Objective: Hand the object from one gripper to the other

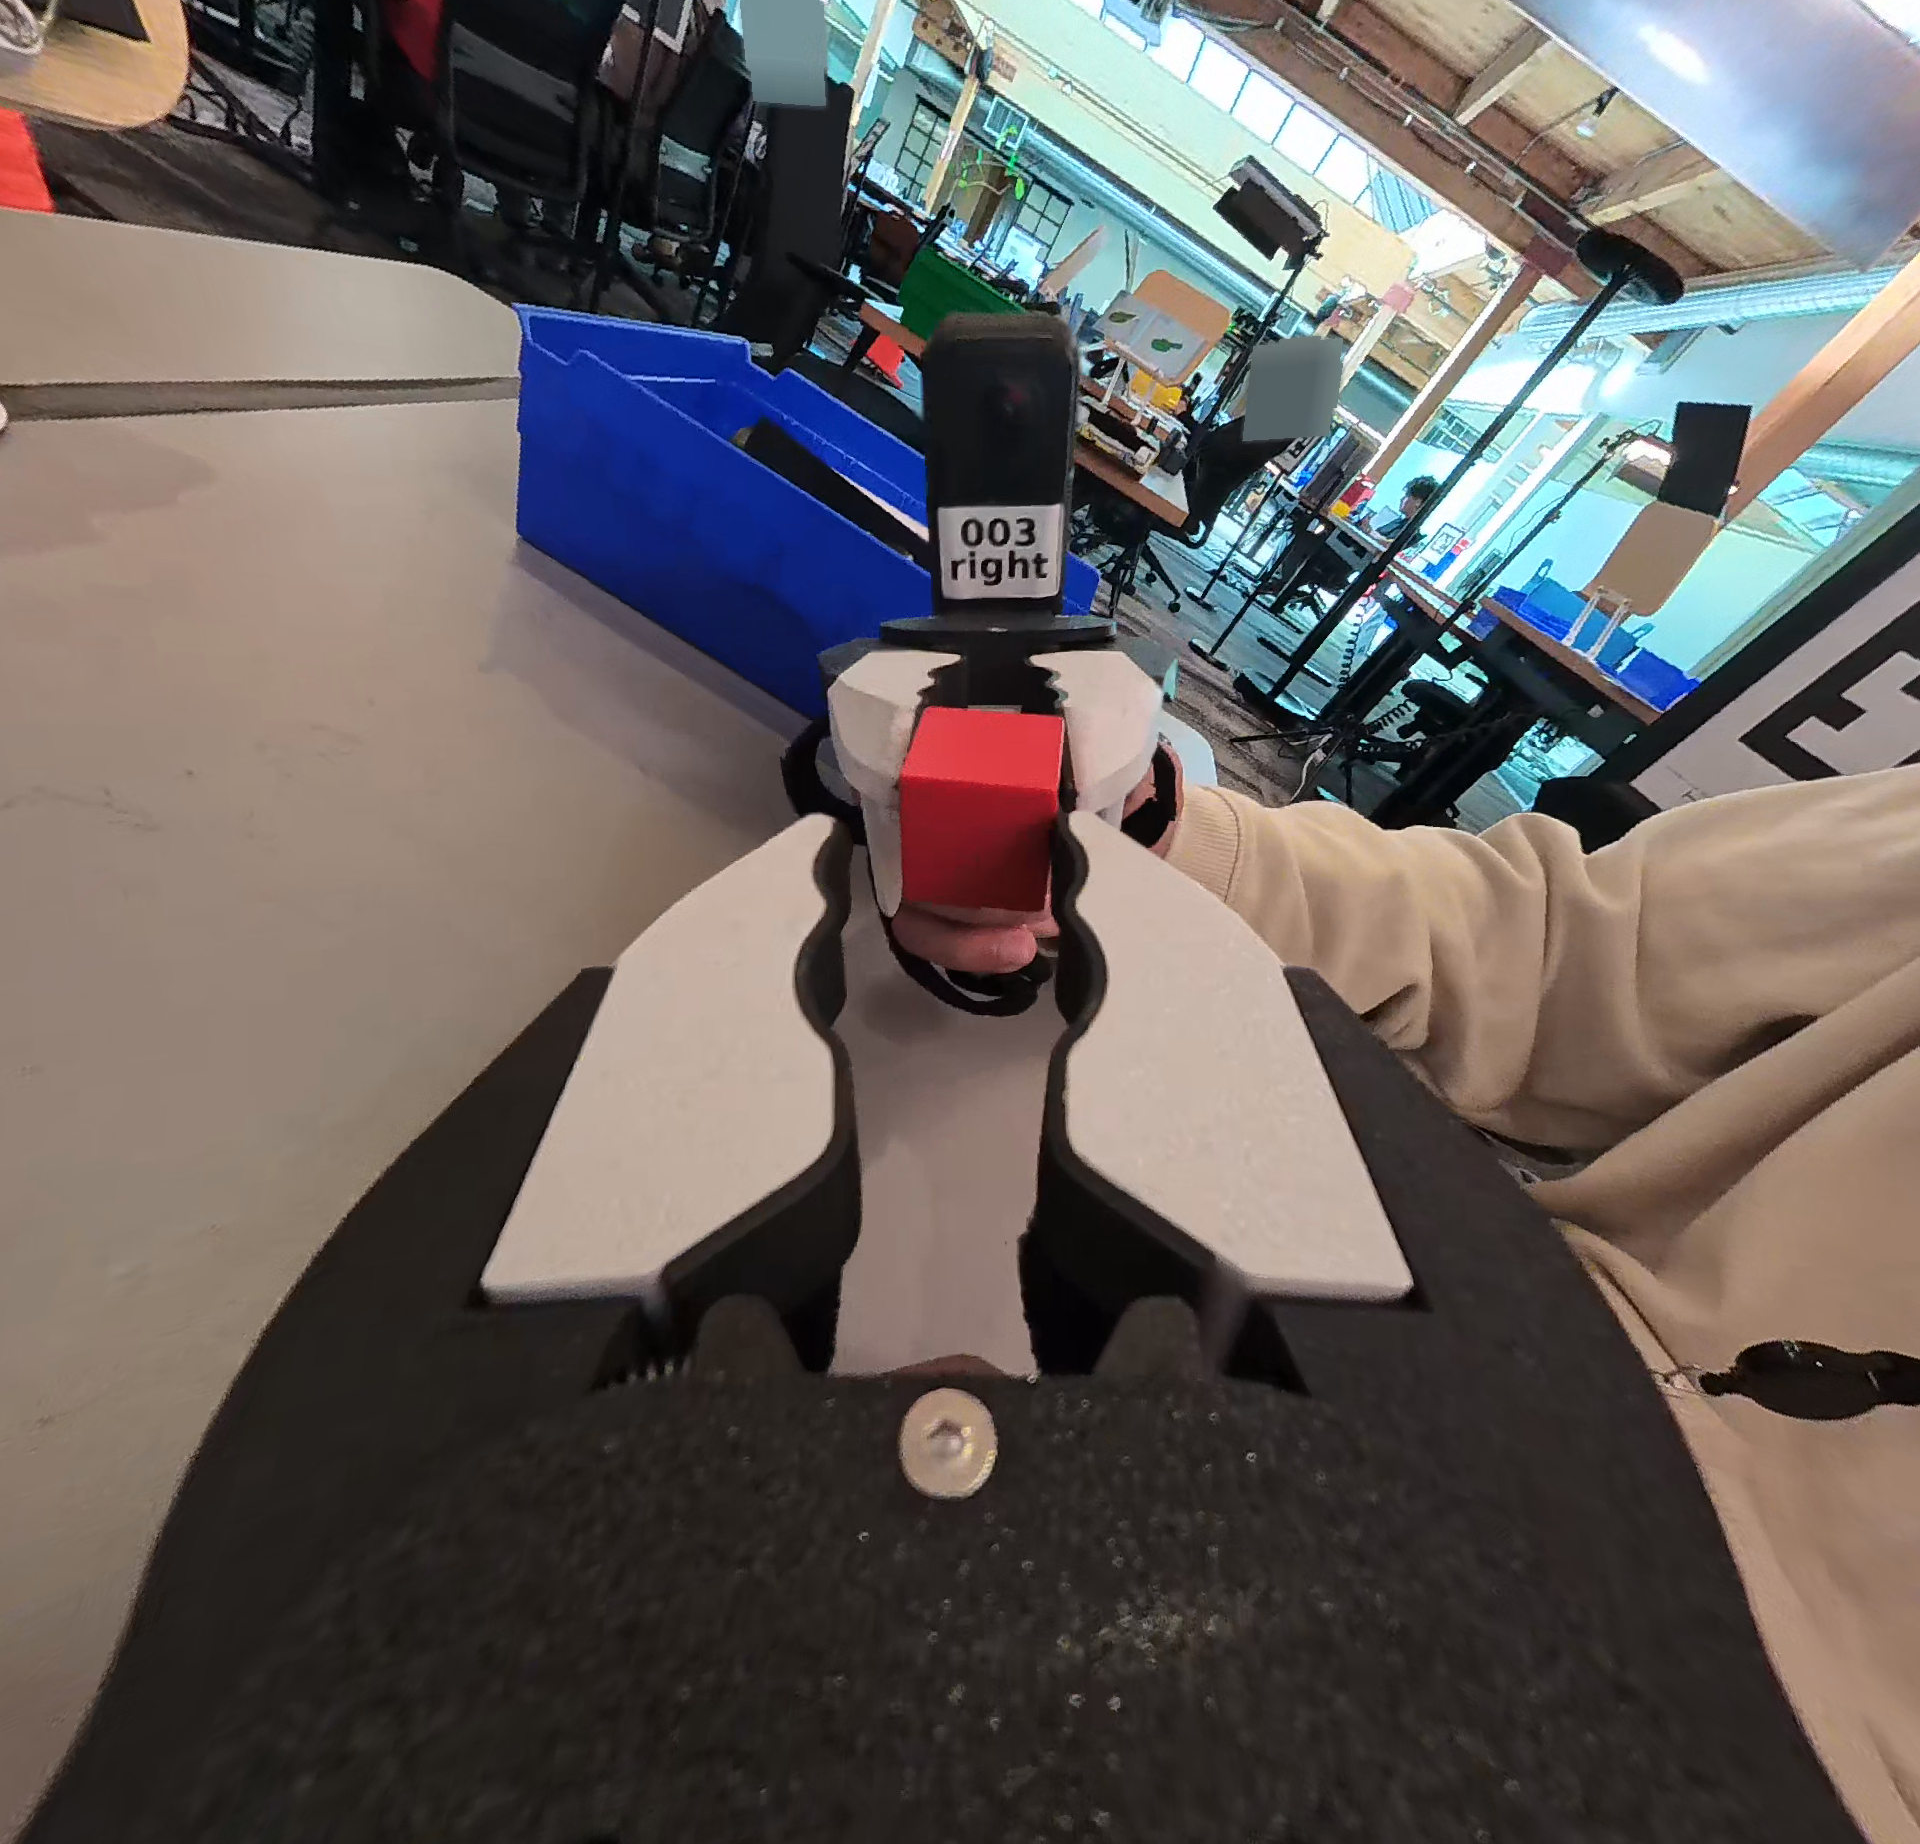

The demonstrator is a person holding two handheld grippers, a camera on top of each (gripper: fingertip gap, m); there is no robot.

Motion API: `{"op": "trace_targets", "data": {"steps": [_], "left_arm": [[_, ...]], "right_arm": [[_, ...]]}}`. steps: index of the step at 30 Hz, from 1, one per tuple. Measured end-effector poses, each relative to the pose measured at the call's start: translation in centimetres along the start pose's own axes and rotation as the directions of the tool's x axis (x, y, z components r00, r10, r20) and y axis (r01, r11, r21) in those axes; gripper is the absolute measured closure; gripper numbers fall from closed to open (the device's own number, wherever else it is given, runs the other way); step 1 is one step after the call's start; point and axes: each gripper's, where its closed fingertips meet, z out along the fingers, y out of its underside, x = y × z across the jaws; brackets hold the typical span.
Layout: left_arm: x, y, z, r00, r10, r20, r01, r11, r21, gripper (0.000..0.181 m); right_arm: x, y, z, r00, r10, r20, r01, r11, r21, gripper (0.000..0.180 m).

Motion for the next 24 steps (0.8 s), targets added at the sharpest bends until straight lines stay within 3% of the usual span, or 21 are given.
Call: {"op": "trace_targets", "data": {"steps": [1, 6, 10, 13, 15, 16, 18, 21, 24], "left_arm": [[0.2, -0.1, -0.1, 1.0, 0.006, -0.016, -0.006, 1.0, 0.002, 0.153], [0.0, 0.1, -0.4, 0.999, 0.045, 0.007, -0.045, 0.999, -0.019, 0.154], [-0.4, -0.8, -1.5, 0.998, 0.055, 0.018, -0.055, 0.998, 0.013, 0.154], [-1.0, -1.3, -2.6, 0.983, 0.173, 0.068, -0.175, 0.984, 0.026, 0.154], [-1.2, -1.0, -3.0, 0.956, 0.278, 0.095, -0.279, 0.96, -0.002, 0.154], [-1.3, -0.9, -3.1, 0.936, 0.334, 0.115, -0.335, 0.942, -0.014, 0.154], [-1.7, -0.6, -3.2, 0.872, 0.463, 0.158, -0.461, 0.886, -0.054, 0.154], [-2.1, 0.6, -3.0, 0.763, 0.62, 0.183, -0.597, 0.784, -0.169, 0.154], [-1.4, 1.0, -2.3, 0.711, 0.682, 0.169, -0.655, 0.731, -0.193, 0.154]], "right_arm": [[0.1, 0.0, 0.0, 1.0, 0.011, 0.001, -0.011, 1.0, 0.002, 0.153], [0.5, 0.5, 0.0, 0.998, 0.062, -0.001, -0.062, 0.998, -0.012, 0.153], [1.0, -0.1, -1.2, 0.998, 0.028, -0.053, -0.028, 1.0, 0.0, 0.136], [2.5, 0.1, -2.4, 0.982, 0.057, -0.178, -0.064, 0.997, -0.037, 0.137], [3.4, 0.4, -2.5, 0.95, 0.21, -0.232, -0.219, 0.976, -0.012, 0.132], [3.6, 0.4, -2.3, 0.918, 0.328, -0.225, -0.332, 0.943, 0.02, 0.121], [3.0, 0.3, -1.5, 0.848, 0.512, -0.139, -0.508, 0.859, 0.067, 0.122], [2.1, 1.3, -0.1, 0.776, 0.626, -0.077, -0.625, 0.78, 0.035, 0.118], [1.1, 1.7, 1.1, 0.72, 0.693, 0.016, -0.694, 0.72, 0.011, 0.12]]}}
